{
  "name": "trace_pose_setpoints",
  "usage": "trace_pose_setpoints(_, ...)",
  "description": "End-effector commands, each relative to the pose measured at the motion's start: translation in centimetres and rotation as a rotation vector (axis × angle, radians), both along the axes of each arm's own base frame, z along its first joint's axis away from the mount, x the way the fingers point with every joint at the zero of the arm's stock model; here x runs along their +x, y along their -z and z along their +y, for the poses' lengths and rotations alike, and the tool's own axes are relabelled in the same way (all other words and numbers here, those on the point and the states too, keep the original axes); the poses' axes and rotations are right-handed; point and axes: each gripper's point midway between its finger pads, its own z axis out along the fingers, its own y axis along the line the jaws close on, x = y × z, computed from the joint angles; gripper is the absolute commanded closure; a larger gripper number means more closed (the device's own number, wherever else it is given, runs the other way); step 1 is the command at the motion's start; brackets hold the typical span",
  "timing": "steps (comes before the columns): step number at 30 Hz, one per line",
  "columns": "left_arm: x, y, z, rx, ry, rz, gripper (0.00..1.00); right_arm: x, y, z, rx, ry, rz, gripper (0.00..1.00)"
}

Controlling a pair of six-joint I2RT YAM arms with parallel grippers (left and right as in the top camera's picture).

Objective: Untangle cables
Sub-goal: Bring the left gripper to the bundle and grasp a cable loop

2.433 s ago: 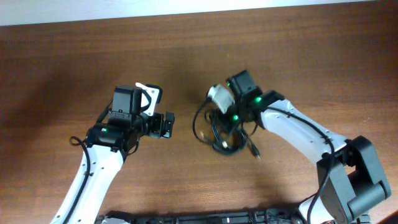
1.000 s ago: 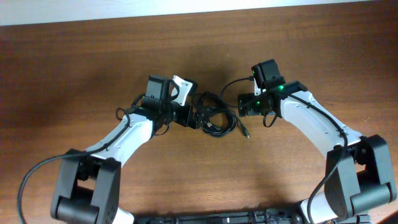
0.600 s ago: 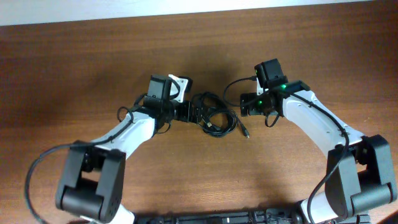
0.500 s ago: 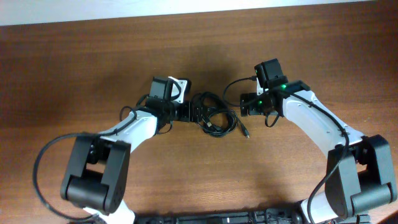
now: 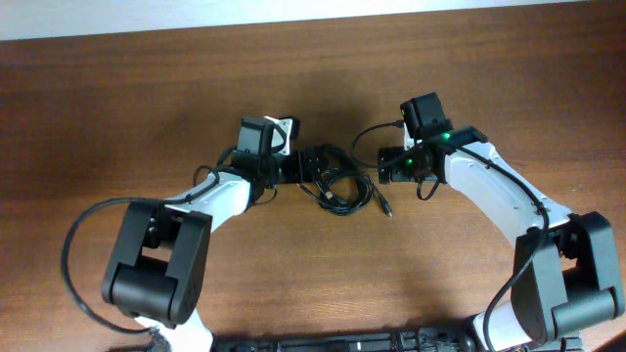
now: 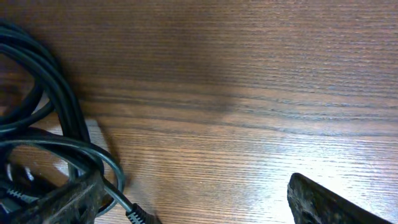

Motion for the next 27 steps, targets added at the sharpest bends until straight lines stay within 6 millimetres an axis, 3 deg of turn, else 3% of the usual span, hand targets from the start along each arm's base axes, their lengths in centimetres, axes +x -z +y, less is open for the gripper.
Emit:
trace_pose_setpoints(1,-0.7,0.8,-1.5,-0.023,0.02,0.034,0.17,0.5,-0.4,0.3,0.027,0.007,-0.009,0.07)
trace_pose_setpoints(3,-0.9,0.4,-2.5,-0.033,0.041,0.011,0.17,0.6,-0.4,0.4,0.03,0.006,-0.01,0.06)
trace_pose_setpoints(8,-0.9,0.6,-3.4,0.014,0.037,-0.025,0.35,0.6,-0.4,0.5,0.037,0.004,-0.009,0.06)
trace_pose_setpoints(10,-0.9,0.6,-3.5,0.012,0.038,-0.029,0.52,0.6,-0.4,0.5,0.037,0.004,-0.009,0.07)
trace_pose_setpoints(11,-0.9,0.5,-3.5,0.011,0.038,-0.028,0.71,0.6,-0.4,0.5,0.037,0.004,-0.009,0.07)
trace_pose_setpoints(12,-0.9,0.5,-3.5,0.009,0.039,-0.028,0.8,0.6,-0.4,0.5,0.037,0.004,-0.009,0.08)
trace_pose_setpoints(13,-0.8,0.4,-3.5,0.005,0.039,-0.036,0.99,0.5,-0.4,0.5,0.037,0.003,-0.008,0.11)
trace_pose_setpoints(17,0.1,-1.0,-4.4,-0.029,0.075,-0.122,1.0,0.1,-0.3,0.8,0.038,-0.059,0.005,0.23)
trace_pose_setpoints(21,0.5,-3.3,-6.0,-0.117,0.162,-0.222,1.0,-0.7,-1.0,0.7,0.039,-0.066,0.019,0.23)
trace_pose_setpoints(24,0.9,-5.6,-6.5,-0.204,0.21,-0.288,1.0,-1.2,-3.1,0.9,0.057,-0.097,-0.022,0.22)
trace_pose_setpoints(27,0.9,-10.0,-6.9,-0.373,0.324,-0.404,1.0,-1.9,-6.4,2.1,0.123,-0.196,-0.1,0.21)
